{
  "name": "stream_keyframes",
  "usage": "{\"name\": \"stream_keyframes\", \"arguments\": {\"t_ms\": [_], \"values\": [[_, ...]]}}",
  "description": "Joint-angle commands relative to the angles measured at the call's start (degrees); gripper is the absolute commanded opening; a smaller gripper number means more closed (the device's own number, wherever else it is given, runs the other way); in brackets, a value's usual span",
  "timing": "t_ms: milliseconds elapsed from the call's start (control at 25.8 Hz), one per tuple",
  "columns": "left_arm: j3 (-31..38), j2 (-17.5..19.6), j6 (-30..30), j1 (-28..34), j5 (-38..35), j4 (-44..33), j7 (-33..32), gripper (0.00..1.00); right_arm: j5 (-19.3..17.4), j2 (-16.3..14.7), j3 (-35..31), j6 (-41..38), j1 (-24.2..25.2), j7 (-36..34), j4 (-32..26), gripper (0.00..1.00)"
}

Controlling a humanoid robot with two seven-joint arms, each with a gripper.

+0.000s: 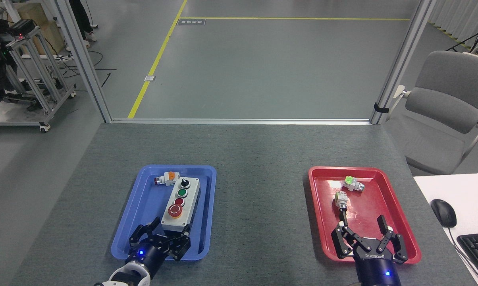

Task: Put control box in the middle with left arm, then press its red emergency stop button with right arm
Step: 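Close the left gripper on the near end of the control box, then lift the control box and carry it toward the table middle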

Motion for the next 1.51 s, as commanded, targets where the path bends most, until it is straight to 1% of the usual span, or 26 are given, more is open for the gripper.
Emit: {"name": "stream_keyframes", "arguments": {"t_ms": [0, 310, 542, 658, 697, 813, 852, 891, 930, 968, 1085, 1162, 1278, 1317, 1394, 1472], "values": [[-0.01, -0.15, 1.55, -2.04, 0.0, 2.91, 0.04, 0.99, -0.05, -0.02, -0.03, -0.01, 0.19, -0.06, 0.0, 0.98], [-0.1, -1.38, 3.3, -6.96, 0.0, 9.24, 0.04, 0.98, 0.04, -0.02, -0.12, -0.01, 0.36, -0.06, 0.09, 0.98], [-0.36, -1.73, 3.22, -8.36, 0.0, 10.82, 0.13, 0.98, -0.05, -0.02, -0.03, -0.01, 0.37, -0.06, 0.09, 0.98], [-1.24, -1.73, 3.3, -8.36, 0.09, 10.91, 0.13, 0.94, 0.04, 0.07, -0.12, -0.01, 0.37, -0.06, 0.0, 0.98], [-1.24, -1.73, 3.3, -8.36, 0.18, 10.91, 0.13, 0.91, -0.05, 0.07, -0.12, -0.01, 0.37, -0.06, 0.09, 0.98], [-1.33, -1.56, 2.87, -8.36, 0.09, 10.91, 0.22, 0.63, 0.04, 0.07, -0.12, -0.01, 0.37, -0.06, 0.09, 0.98], [-1.33, -1.56, 2.78, -8.36, 0.09, 10.91, 0.22, 0.48, -0.05, 0.07, -0.12, -0.01, 0.37, -0.06, 0.09, 0.98], [-1.24, -1.56, 2.6, -8.36, 0.09, 10.91, 0.22, 0.28, 0.04, 0.07, -0.12, -0.01, 0.37, -0.06, 0.09, 0.98], [-1.24, -1.56, 2.6, -8.45, 0.09, 10.82, 0.22, 0.1, 0.04, 0.07, -0.12, -0.01, 0.37, -0.06, 0.09, 0.98], [-1.24, -1.64, 2.6, -8.45, 0.35, 10.82, 0.3, 0.0, 0.04, 0.07, -0.12, -0.01, 0.37, -0.06, 0.09, 0.98], [-1.07, -1.47, 2.51, -8.54, 1.15, 9.42, 1.09, 0.0, 0.04, 0.15, -0.12, -0.01, 0.37, -0.06, 0.09, 0.98], [-0.36, -0.94, 2.51, -8.45, 1.23, 6.51, 1.53, 0.0, 0.04, 0.15, -0.12, -0.1, 0.37, -0.06, 0.0, 0.98], [0.52, -0.15, 1.72, -7.22, 1.32, 0.19, 2.32, 0.0, 0.04, 0.15, -0.12, -0.1, 0.37, -0.06, 0.09, 0.98], [0.69, 0.11, 0.84, -5.91, 1.32, -2.27, 2.41, 0.0, 0.04, 0.15, -0.12, -0.1, 0.37, -0.06, 0.09, 0.98], [0.69, -0.32, -0.65, -3.27, 1.23, -7.46, 2.32, 0.0, 0.04, 0.15, -0.12, -0.1, 0.37, -0.06, 0.09, 0.98], [-0.45, -1.29, -0.56, -1.86, 1.06, -11.5, 1.8, 0.0, 0.04, 0.15, -0.12, -0.1, 0.37, -0.06, 0.09, 0.98]]}}
